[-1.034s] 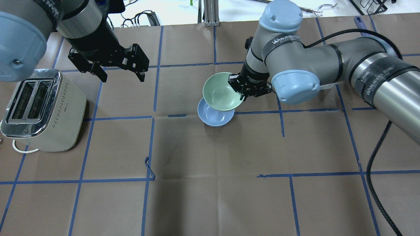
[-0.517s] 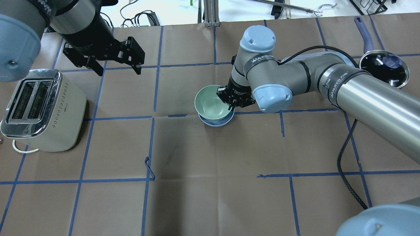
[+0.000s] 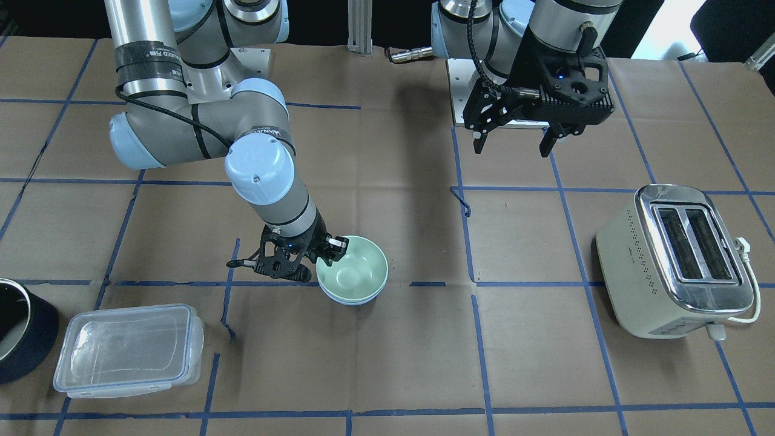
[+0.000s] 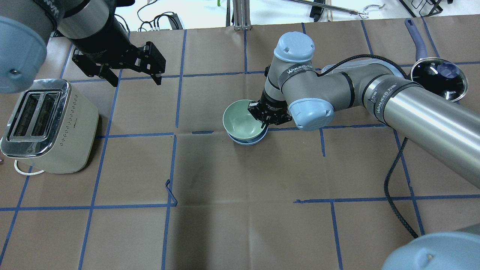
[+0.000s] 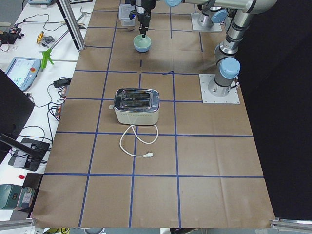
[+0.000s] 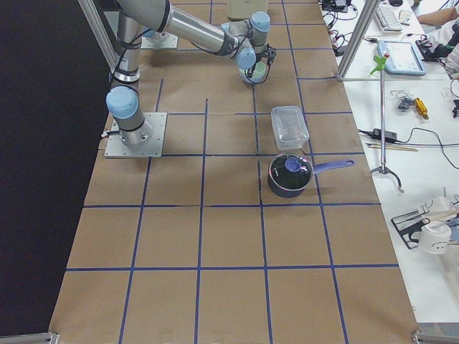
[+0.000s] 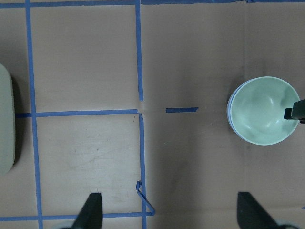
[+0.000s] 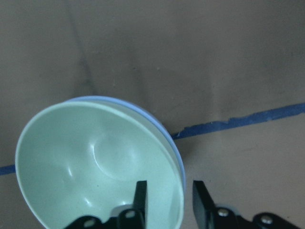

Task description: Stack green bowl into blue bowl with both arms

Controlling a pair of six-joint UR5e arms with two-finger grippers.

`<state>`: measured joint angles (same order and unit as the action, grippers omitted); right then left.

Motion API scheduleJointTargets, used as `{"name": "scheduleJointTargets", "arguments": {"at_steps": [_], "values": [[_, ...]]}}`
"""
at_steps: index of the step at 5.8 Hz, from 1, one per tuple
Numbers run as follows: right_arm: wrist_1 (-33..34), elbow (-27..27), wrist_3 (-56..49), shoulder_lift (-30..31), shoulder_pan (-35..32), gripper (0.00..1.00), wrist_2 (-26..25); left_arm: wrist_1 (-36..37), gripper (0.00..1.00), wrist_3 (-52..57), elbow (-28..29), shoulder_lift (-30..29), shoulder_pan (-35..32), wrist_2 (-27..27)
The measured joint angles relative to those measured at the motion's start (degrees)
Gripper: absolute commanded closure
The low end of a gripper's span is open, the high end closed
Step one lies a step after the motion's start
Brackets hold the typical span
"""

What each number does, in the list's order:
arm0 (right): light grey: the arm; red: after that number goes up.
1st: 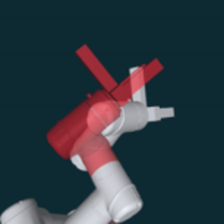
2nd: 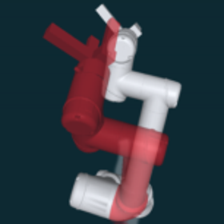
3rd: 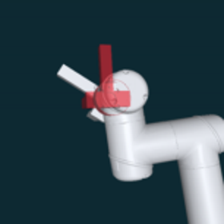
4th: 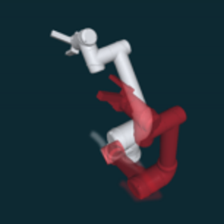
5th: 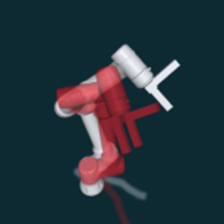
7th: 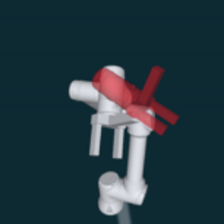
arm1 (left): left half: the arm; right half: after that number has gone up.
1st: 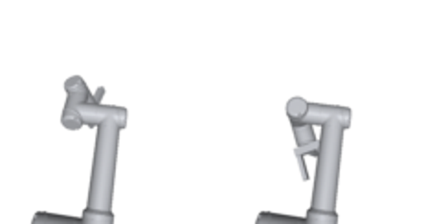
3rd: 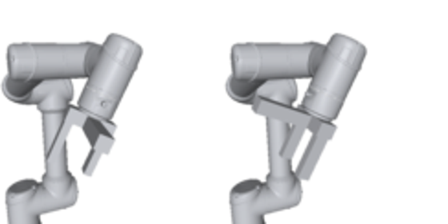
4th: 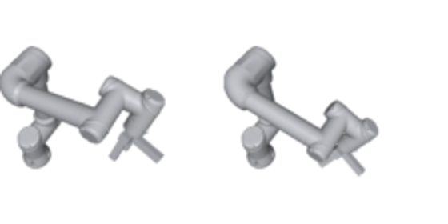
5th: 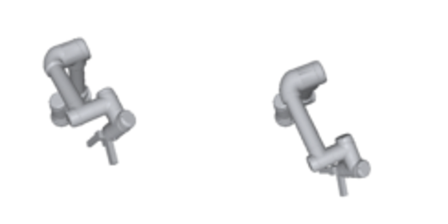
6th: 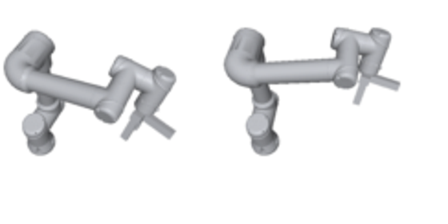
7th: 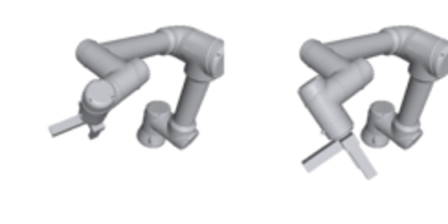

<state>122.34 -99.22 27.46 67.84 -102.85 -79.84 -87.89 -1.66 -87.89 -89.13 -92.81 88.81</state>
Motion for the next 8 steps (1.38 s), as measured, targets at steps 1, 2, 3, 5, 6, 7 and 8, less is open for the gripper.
{"name": "scheduleJointTargets", "arguments": {"at_steps": [1, 2, 3, 5, 6, 7, 8], "values": [[-3.52, 3.03, -0.14, 1.19, 0.50, 0.00, -0.24, 0.00, 0.01, 0.02, 0.00, 0.00, 0.04, -0.03], [-11.34, 7.99, -0.67, 3.17, 0.76, 0.00, -0.60, 0.00, 0.01, 0.06, 0.00, 0.00, 0.04, -0.01], [-20.09, 13.00, -2.45, 5.35, 1.15, 0.00, -2.14, 0.00, 0.01, 0.07, 0.00, 0.00, 0.02, 0.02], [-33.19, 17.29, -11.81, 11.42, 5.71, 0.00, -6.53, 0.00, 0.01, 0.08, 0.03, -0.03, 0.00, 0.04], [-37.04, 17.54, -17.02, 14.23, 9.04, 0.00, -7.29, 0.00, 0.01, 0.08, 0.02, -0.03, 0.02, 0.04], [-39.43, 17.50, -21.62, 16.20, 11.49, 0.00, -8.67, 0.00, 0.01, 0.08, 0.03, -0.02, 0.04, 0.04], [-40.36, 17.27, -23.75, 17.03, 12.36, 0.00, -9.72, 0.00, 0.01, 0.08, 0.06, -0.03, 0.02, 0.04]]}}
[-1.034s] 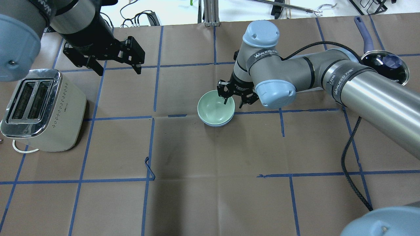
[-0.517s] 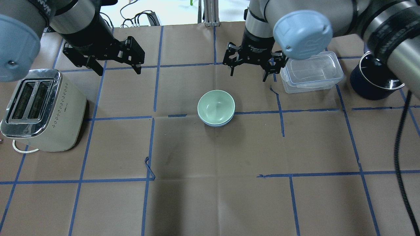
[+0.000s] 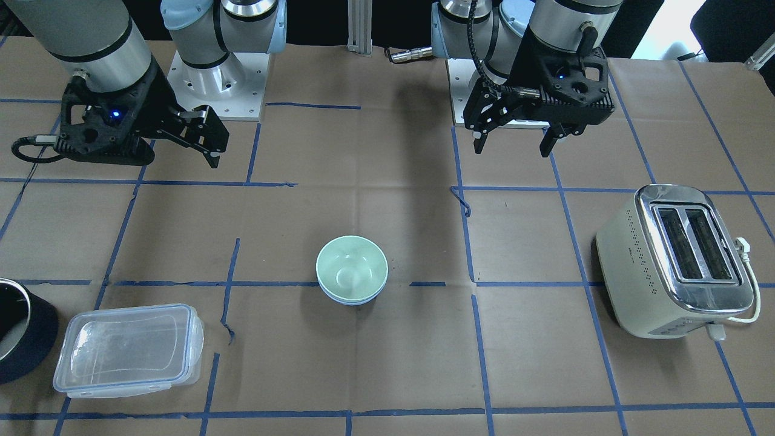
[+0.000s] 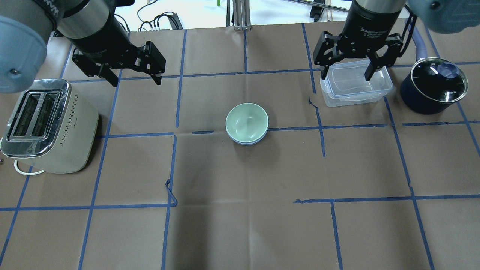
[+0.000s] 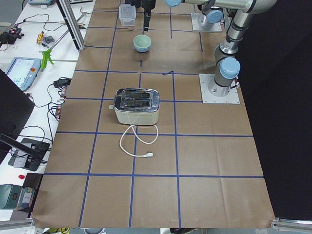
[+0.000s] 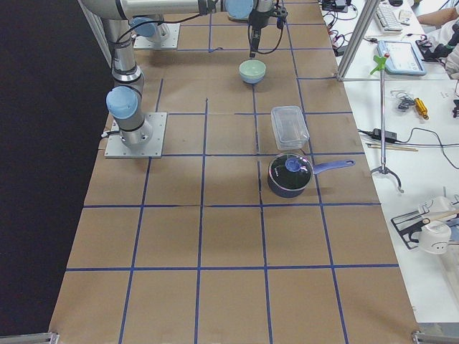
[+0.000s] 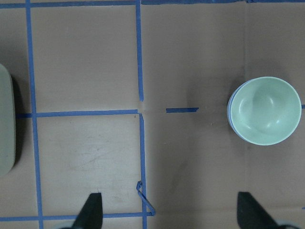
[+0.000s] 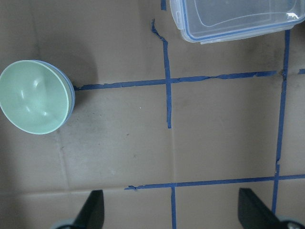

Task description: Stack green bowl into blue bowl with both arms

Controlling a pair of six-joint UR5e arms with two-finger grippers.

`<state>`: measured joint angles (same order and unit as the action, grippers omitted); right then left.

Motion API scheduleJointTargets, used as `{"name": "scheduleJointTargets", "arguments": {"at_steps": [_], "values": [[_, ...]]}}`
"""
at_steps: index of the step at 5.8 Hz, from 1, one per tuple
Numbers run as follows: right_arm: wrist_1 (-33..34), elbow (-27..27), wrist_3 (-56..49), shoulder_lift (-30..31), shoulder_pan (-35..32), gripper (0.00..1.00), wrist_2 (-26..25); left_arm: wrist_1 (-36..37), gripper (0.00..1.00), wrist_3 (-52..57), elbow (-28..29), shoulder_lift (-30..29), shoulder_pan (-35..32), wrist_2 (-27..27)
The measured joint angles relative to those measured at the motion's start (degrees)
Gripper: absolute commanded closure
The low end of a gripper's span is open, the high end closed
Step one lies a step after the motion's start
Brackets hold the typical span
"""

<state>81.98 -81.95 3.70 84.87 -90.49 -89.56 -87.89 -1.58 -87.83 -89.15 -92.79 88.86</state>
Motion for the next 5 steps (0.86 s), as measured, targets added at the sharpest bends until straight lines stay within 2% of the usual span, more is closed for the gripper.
{"name": "scheduleJointTargets", "arguments": {"at_steps": [5], "values": [[0.12, -2.17, 1.49, 0.55, -0.47, 0.00, -0.22, -0.03, 0.01, 0.03, 0.02, 0.08, 0.04, 0.01]]}}
